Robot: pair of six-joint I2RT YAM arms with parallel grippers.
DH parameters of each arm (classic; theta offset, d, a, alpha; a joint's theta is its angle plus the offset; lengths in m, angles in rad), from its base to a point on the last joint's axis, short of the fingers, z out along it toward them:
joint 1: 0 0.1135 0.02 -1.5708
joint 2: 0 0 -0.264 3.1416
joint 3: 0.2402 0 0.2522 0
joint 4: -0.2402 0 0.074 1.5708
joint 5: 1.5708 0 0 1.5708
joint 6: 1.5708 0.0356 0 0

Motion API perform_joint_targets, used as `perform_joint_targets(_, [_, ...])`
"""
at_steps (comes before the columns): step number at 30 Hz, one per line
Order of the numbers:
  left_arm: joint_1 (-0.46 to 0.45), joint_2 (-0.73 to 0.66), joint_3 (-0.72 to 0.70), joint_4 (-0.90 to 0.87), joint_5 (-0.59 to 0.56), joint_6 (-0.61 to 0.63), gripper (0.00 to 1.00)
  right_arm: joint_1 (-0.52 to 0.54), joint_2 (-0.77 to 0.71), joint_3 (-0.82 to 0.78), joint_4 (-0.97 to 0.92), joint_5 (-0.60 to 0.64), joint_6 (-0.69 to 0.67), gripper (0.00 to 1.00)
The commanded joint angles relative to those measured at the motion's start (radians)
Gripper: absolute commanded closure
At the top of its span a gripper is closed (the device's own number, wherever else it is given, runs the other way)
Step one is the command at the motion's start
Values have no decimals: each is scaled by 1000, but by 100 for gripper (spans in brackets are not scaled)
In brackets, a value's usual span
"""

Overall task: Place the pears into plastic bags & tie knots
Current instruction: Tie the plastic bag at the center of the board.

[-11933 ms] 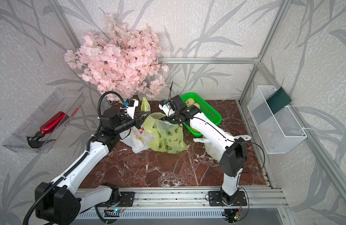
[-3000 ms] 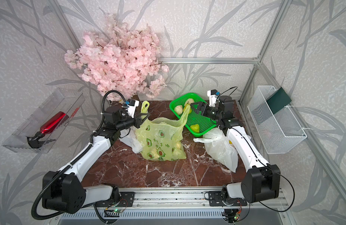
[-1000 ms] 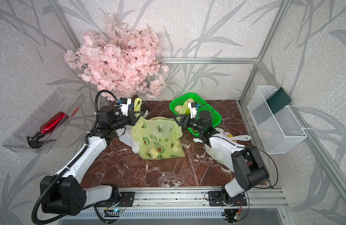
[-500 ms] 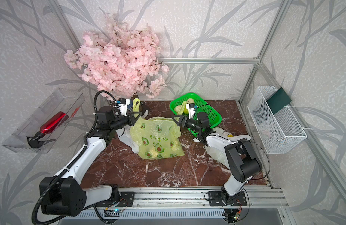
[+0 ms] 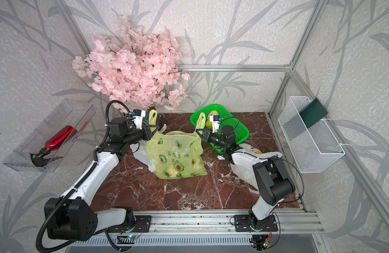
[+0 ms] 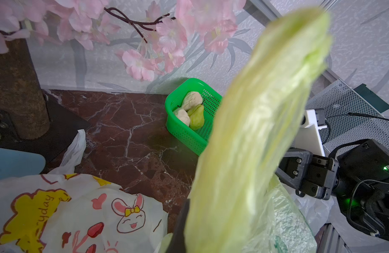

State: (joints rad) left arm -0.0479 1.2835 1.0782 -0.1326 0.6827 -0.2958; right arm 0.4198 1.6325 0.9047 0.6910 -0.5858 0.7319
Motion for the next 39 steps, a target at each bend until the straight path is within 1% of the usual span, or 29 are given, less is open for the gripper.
perform_joint_targets(1, [-19,42,115,-167,18,56,100,17,-105,66,-279,27,-223,100])
perform_joint_targets(3, [-57,88,182,-257,28,104,100,43,-152,117,-488,68,-378,100])
perform_joint_targets(5, [-105,155,263,-355,53,165,100,90,-189,186,-698,143,-554,100])
perform_joint_targets(7, [-152,238,347,-445,104,217,100,157,-210,262,-893,249,-731,100])
perform_joint_targets(9, [-184,309,415,-523,171,289,100,214,-222,316,-1015,343,-857,100])
perform_joint_targets(10, [-190,345,446,-557,239,335,100,240,-226,341,-1062,384,-915,100])
perform_joint_targets(12, [-205,395,501,-619,297,381,100,284,-220,392,-1129,433,-1001,100])
perform_joint_targets(14, [-227,416,533,-672,326,451,100,324,-187,465,-1203,465,-1070,100])
perform_joint_targets(16, [-236,410,528,-678,377,502,100,332,-154,524,-1248,459,-1086,100])
perform_joint_targets(18, [-233,384,492,-641,434,518,98,330,-129,567,-1265,454,-1094,100])
perform_joint_targets(20, [-226,352,448,-608,475,548,95,330,-110,600,-1272,483,-1083,100])
perform_joint_targets(24, [-208,310,401,-588,525,589,84,315,-84,649,-1290,463,-1079,100])
perform_joint_targets(27, [-208,306,406,-592,536,598,71,315,-61,684,-1305,433,-1066,100])
perform_joint_targets(29, [-208,304,411,-594,542,600,65,315,-53,694,-1302,406,-1051,100])
perform_joint_targets(33, [-208,281,407,-561,529,589,57,316,-38,715,-1318,372,-1040,100])
perform_joint_targets(37, [-208,268,406,-492,508,534,52,322,-18,737,-1349,365,-1046,100])
perform_joint_targets(39, [-208,264,406,-457,501,507,50,323,-11,744,-1360,364,-1046,100])
